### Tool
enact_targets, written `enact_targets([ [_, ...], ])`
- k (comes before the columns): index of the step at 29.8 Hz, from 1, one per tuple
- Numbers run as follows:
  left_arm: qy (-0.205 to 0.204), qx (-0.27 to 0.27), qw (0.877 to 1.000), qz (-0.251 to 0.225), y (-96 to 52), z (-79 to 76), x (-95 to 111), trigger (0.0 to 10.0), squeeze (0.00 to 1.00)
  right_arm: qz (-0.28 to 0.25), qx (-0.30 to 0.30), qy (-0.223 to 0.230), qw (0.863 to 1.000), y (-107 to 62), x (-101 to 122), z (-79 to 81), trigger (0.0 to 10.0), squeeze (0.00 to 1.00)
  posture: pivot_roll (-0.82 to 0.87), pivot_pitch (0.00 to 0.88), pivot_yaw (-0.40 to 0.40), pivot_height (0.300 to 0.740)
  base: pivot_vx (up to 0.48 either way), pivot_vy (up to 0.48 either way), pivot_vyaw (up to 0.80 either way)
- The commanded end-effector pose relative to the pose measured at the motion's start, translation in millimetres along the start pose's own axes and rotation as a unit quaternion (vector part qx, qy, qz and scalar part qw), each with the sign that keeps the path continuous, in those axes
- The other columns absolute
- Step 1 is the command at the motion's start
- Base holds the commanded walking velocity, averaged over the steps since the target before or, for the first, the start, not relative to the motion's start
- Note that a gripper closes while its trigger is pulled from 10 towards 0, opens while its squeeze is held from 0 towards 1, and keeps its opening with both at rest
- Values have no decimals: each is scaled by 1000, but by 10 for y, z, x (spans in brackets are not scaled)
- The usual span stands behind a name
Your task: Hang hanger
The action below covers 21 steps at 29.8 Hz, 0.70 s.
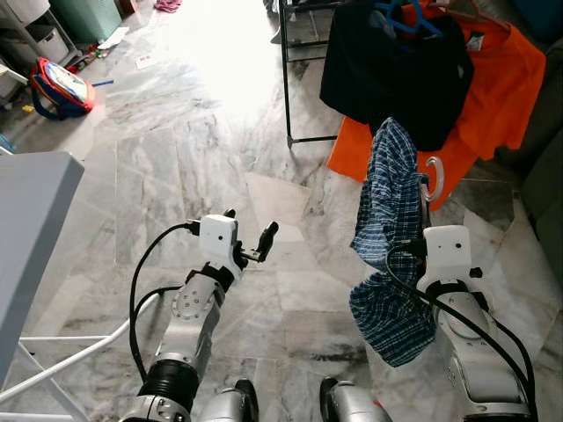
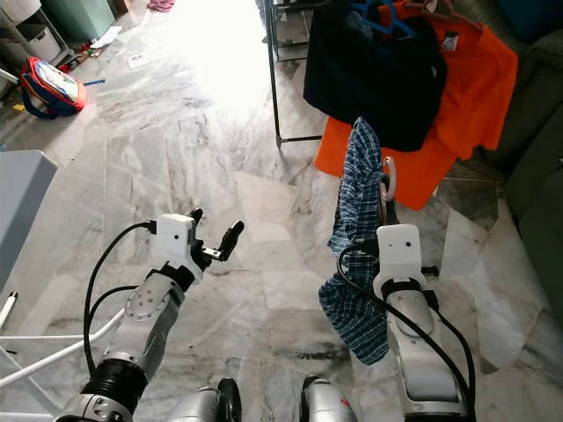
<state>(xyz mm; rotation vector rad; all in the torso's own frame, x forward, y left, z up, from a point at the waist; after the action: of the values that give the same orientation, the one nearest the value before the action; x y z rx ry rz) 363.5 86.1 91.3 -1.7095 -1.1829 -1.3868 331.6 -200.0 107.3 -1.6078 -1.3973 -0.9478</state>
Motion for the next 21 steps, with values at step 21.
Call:
enact_targets([
  [21, -10, -15, 1000, 8, -5, -48, -21, 10000, 0, -18, -10, -5, 1000, -22, 89, -49, 10000, 0, -186, 200, 61, 740, 434, 0, 0],
])
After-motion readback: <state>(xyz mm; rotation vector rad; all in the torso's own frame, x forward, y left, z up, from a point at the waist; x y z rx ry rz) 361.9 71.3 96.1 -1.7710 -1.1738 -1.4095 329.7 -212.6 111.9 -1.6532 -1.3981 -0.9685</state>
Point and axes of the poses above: a point about 5 cm out from each wrist's last joint towards the gripper, its own y axis pointing out of the wrist towards the gripper, its own x axis along the axis of the wrist's last joint, z = x × y, the point moved 5 cm from there along y, pointing out of the wrist towards the gripper, and after that the axes turned 11 degrees about -y, right-handed, at the moved point
